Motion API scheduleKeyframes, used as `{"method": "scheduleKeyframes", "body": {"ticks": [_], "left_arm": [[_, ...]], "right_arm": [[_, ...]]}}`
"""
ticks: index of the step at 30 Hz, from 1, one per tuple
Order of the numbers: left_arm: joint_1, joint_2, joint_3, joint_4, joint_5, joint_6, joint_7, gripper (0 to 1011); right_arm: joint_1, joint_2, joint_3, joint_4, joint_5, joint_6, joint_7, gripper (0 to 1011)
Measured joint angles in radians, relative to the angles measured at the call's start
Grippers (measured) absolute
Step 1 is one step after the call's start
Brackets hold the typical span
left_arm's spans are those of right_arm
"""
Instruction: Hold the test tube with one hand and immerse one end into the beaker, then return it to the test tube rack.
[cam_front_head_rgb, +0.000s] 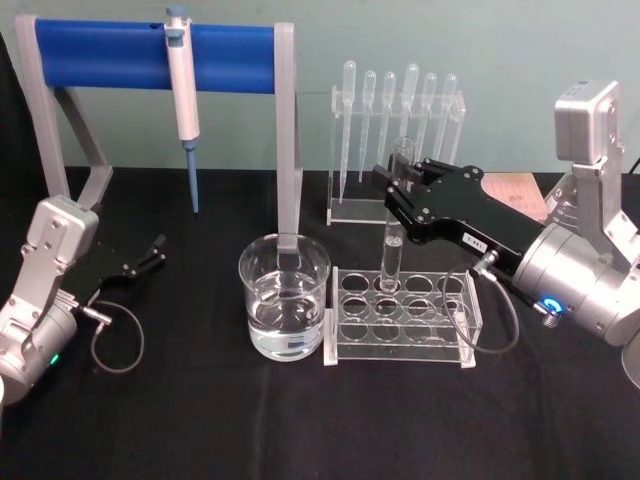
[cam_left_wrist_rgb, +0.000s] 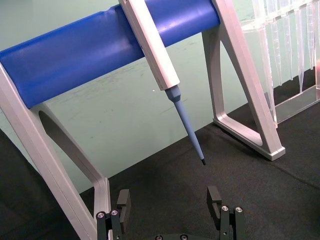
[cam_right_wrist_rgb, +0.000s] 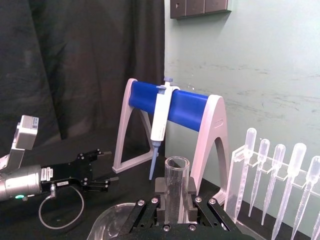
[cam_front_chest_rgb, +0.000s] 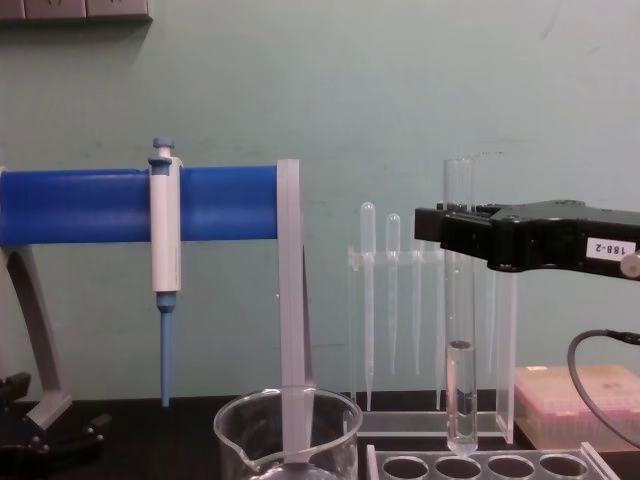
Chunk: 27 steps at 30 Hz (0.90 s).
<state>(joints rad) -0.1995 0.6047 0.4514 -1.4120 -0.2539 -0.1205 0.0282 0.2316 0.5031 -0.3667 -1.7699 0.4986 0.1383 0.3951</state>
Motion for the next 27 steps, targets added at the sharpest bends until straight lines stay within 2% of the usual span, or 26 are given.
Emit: {"method": "scheduleKeyframes", "body": {"ticks": [27], "left_arm": [[0.0,0.0,0.0,0.0,0.0,0.0,0.0,1000]], "right_arm": [[0.002,0.0,-0.002,0.003,-0.001,0.003,0.001,227]]}}
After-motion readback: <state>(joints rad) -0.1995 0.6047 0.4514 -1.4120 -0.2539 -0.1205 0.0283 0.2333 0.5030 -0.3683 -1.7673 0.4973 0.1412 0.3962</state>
